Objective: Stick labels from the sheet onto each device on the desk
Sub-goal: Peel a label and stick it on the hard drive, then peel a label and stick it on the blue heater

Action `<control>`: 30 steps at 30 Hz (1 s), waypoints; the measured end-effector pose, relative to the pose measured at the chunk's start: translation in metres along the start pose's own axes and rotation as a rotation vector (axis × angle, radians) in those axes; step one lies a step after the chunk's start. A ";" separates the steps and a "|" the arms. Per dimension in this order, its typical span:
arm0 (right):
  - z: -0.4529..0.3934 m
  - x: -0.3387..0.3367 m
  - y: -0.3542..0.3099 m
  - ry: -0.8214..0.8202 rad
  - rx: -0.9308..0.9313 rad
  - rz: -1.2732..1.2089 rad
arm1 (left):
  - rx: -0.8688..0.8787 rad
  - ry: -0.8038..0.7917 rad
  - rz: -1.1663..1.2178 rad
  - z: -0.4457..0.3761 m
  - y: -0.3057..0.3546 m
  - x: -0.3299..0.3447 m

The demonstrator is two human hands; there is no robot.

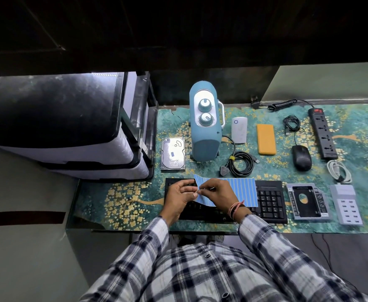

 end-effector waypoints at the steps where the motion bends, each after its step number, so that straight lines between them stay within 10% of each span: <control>1: 0.000 0.000 0.000 0.000 -0.002 0.006 | 0.001 -0.002 -0.002 0.000 0.001 0.000; 18: 0.000 -0.022 0.028 0.054 0.266 -0.437 | -0.147 0.146 -0.401 0.005 -0.015 -0.017; 30: 0.011 -0.042 0.063 0.136 0.390 -0.643 | 0.341 0.301 -0.947 -0.076 0.187 0.092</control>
Point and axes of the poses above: each hand's wrist, its own z-axis away from the middle knuckle, its own x-axis out of the palm, y = z × x, the point moved 8 cm from there along -z, towards the middle knuckle, and after that the axes turned 15 degrees about x, right-handed, at the moved point
